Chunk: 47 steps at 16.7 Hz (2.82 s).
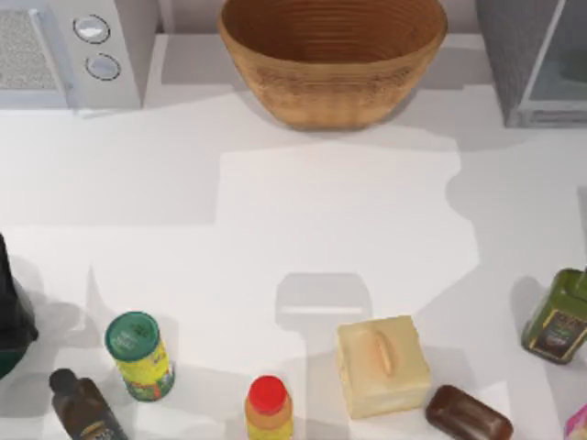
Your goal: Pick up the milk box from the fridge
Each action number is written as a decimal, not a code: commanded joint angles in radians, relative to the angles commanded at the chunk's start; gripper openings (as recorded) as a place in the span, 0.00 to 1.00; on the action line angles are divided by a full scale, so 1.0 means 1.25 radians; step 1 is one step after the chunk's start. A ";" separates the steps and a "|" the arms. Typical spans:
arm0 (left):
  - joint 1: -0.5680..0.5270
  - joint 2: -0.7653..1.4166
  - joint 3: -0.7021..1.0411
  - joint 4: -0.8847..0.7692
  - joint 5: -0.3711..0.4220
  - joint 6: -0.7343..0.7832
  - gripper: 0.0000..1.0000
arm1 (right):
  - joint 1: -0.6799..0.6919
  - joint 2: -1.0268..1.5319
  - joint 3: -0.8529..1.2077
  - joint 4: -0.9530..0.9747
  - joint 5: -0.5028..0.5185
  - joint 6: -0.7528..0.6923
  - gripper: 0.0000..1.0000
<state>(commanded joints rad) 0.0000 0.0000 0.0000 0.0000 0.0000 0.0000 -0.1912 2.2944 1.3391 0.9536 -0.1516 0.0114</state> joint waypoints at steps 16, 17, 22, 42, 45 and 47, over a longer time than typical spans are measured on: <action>0.000 0.000 0.000 0.000 0.000 0.000 1.00 | -0.012 -0.152 -0.119 -0.036 -0.015 0.003 0.00; 0.000 0.000 0.000 0.000 0.000 0.000 1.00 | -0.016 -0.174 -0.155 -0.022 -0.018 0.003 0.00; 0.000 0.000 0.000 0.000 0.000 0.000 1.00 | -0.031 -0.274 -0.322 0.045 -0.035 0.003 0.00; 0.000 0.000 0.000 0.000 0.000 0.000 1.00 | 0.030 -0.803 -0.596 -0.211 0.013 0.000 0.00; 0.000 0.000 0.000 0.000 0.000 0.000 1.00 | 0.056 -1.021 -0.699 -0.330 0.037 -0.002 0.00; 0.000 0.000 0.000 0.000 0.000 0.000 1.00 | 0.075 -1.194 -0.771 -0.414 0.053 -0.003 0.00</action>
<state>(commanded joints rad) 0.0000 0.0000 0.0000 0.0000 0.0000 0.0000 -0.0972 0.8025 0.3750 0.4358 -0.0852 0.0074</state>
